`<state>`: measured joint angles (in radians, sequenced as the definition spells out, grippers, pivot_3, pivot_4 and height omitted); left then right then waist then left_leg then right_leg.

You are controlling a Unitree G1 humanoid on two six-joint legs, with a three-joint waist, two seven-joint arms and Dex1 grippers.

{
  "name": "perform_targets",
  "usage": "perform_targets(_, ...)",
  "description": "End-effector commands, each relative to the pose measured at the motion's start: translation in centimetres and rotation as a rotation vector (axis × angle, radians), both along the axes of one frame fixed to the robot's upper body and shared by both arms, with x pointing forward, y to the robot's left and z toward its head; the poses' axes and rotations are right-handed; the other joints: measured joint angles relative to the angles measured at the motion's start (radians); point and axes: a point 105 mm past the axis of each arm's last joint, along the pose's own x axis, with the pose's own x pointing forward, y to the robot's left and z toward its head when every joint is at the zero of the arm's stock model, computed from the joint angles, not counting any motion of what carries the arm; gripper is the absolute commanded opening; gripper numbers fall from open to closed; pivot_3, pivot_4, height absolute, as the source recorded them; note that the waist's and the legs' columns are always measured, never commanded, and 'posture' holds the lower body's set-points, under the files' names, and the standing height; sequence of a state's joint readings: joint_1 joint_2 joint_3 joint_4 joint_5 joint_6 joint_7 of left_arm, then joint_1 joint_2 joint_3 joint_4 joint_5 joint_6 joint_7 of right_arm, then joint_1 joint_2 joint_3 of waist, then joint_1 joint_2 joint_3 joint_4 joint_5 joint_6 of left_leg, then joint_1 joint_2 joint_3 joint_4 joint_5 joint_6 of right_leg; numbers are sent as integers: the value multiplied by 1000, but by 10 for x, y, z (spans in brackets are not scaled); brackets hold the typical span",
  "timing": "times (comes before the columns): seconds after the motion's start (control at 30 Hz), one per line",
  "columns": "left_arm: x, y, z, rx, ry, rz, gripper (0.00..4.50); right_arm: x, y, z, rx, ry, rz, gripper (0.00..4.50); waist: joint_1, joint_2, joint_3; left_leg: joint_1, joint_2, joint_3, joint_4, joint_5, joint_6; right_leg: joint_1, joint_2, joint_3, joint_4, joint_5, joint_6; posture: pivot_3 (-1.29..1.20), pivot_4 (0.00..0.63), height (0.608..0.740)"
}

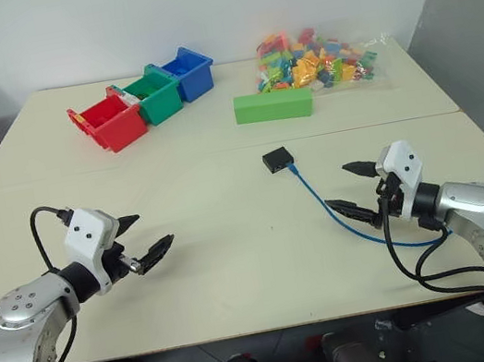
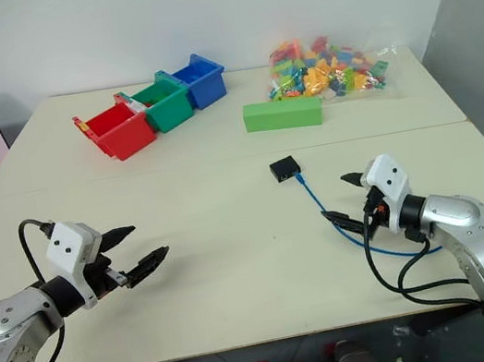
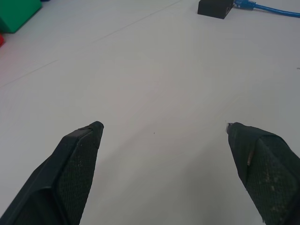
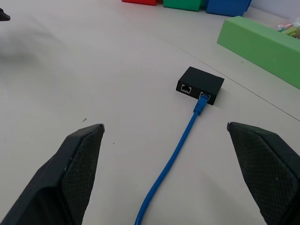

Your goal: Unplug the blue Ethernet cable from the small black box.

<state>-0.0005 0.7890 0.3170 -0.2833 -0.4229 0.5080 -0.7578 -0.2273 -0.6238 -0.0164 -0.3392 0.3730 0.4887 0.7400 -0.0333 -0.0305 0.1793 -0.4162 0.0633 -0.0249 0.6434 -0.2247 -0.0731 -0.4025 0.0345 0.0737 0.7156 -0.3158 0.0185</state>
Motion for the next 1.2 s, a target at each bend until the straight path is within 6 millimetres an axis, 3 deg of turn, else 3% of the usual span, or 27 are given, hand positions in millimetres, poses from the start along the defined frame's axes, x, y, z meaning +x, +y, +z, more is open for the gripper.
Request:
perform_targets(0.03, -3, -4, 15, -4, -64, -35, 4500, -2, 1, 11, -12, -48, 11, 4452, 0, 0, 0, 0, 0, 0, 0, 0, 0, 0, 0, 0, 0, 0, 0, 0, 150, 740)
perform_targets(0.47, -4, -5, 12, 17, -46, -40, 4500, -2, 2, 10, -10, -47, 4, 4452, 0, 0, 0, 0, 0, 0, 0, 0, 0, 0, 0, 0, 0, 0, 0, 0, 150, 740)
perform_targets(0.7, -8, -19, 8, -5, -15, -103, 4500, 7, 11, 7, 8, -51, -45, 4452, 0, 0, 0, 0, 0, 0, 0, 0, 0, 0, 0, 0, 0, 0, 0, 0, 150, 740)
perform_targets(1.0, -15, -37, 14, -52, 9, -250, 4500, 36, 29, -8, 33, -48, -227, 4452, -2, 0, 0, 0, 0, 0, 0, 0, 0, -1, 0, 0, 0, 0, 0, 0, 150, 740)
perform_targets(1.2, -19, -54, 18, -30, 21, -367, 4500, 71, 50, -19, 105, 17, -377, 4452, -4, 0, 0, 0, 0, 0, 0, 0, 0, -1, 0, 0, 1, 0, 0, 0, 150, 740)
